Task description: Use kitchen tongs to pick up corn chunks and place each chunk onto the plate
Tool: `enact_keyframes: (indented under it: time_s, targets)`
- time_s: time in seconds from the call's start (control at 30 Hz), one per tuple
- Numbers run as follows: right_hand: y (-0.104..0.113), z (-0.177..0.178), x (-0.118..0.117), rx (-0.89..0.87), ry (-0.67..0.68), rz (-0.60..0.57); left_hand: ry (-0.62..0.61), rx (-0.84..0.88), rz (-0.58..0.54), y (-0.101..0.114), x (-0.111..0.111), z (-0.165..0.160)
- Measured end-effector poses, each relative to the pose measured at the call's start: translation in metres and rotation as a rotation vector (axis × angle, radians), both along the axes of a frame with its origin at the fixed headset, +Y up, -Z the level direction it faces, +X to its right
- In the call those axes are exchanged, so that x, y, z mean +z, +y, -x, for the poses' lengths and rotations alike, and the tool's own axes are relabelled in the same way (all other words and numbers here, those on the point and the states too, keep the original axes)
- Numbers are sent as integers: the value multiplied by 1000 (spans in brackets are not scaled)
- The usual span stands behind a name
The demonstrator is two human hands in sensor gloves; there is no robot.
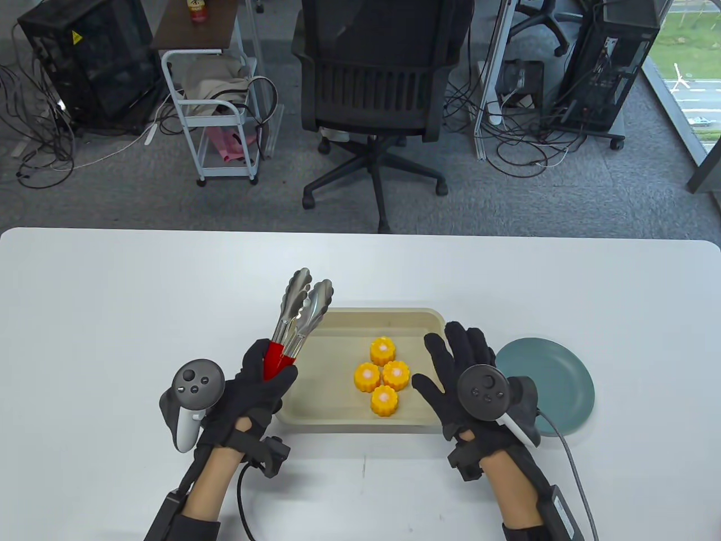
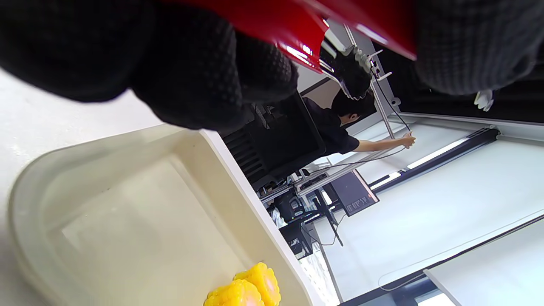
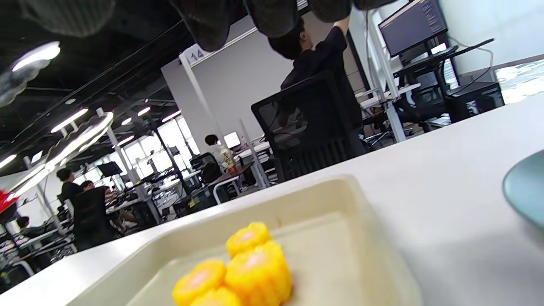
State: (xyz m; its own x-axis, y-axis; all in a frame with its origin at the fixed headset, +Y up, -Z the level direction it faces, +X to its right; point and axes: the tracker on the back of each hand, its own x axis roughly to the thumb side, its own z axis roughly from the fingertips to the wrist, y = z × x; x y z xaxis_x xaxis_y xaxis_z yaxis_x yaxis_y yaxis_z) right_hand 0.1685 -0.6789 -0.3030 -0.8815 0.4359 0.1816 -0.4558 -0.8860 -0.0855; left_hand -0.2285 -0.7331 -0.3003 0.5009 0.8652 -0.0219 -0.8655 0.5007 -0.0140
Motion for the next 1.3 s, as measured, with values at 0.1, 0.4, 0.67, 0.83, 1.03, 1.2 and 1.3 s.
enact_keyframes:
  time_s: [0.1, 0.4, 0.67, 0.83, 1.03, 1.2, 1.3]
  targets:
    - [4, -20, -7, 0, -54, -6, 0, -4, -1, 0, 0, 0]
    - [-2, -104, -15, -120, -269, -37, -11, 17, -21, -1, -1, 0]
    - [-13, -143, -13, -42, -408, -5, -14, 3, -23, -1, 0, -1]
    - [-29, -165, -14, -42, -504, 82, -20, -3, -15, -2, 0, 0]
    - [-61, -186, -19, -8, -648, 239, -15, 4, -16, -1, 0, 1]
    - [-87, -199, -21, -3, -723, 382, -12, 5, -13, -1, 0, 2]
    - [-97, -200, -23, 45, -750, 439, -12, 2, -9, -1, 0, 2]
